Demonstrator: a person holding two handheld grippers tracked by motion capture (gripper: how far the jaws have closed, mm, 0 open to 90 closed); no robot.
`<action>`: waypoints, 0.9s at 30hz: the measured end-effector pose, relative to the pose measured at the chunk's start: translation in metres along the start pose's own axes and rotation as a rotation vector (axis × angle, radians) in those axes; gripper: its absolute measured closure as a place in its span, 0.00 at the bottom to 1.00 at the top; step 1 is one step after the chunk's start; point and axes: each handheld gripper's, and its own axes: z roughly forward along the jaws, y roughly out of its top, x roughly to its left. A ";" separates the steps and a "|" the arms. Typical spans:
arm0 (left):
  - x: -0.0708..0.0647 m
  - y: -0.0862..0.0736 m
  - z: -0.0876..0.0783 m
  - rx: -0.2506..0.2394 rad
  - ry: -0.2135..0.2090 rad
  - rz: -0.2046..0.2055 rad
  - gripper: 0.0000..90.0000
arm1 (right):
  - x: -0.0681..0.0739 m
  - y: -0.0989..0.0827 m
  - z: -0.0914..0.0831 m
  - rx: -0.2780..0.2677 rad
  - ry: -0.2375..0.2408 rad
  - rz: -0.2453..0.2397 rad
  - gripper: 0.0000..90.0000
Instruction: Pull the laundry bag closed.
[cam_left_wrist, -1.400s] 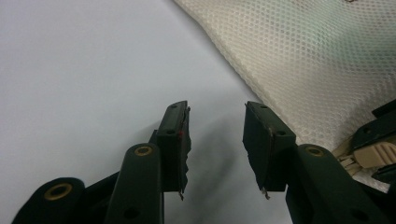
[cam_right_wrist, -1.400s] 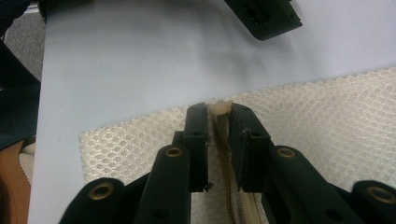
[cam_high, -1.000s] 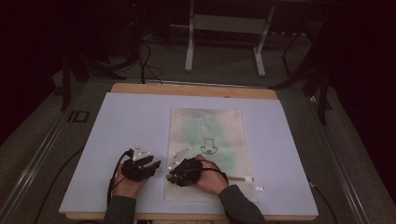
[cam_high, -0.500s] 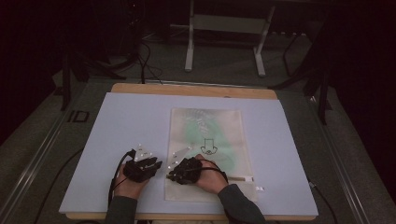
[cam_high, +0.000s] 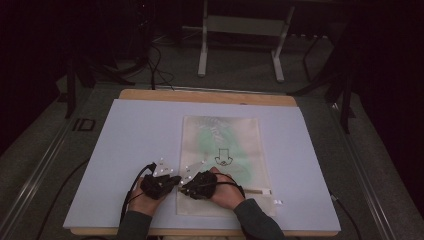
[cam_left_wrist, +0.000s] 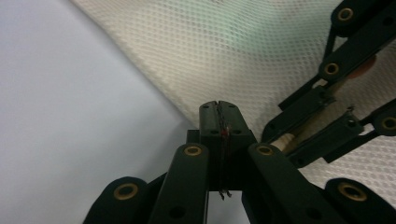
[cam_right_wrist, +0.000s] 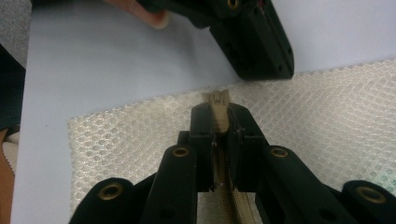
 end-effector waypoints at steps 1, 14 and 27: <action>-0.001 0.000 0.001 0.001 -0.004 -0.003 0.99 | 0.000 0.000 0.000 0.000 -0.001 0.000 0.91; -0.002 0.001 0.008 0.045 -0.028 -0.031 0.99 | 0.001 -0.003 0.000 -0.014 -0.004 0.008 0.91; -0.002 0.002 0.009 0.060 -0.023 -0.053 1.00 | 0.000 -0.006 -0.003 -0.010 -0.007 0.006 0.92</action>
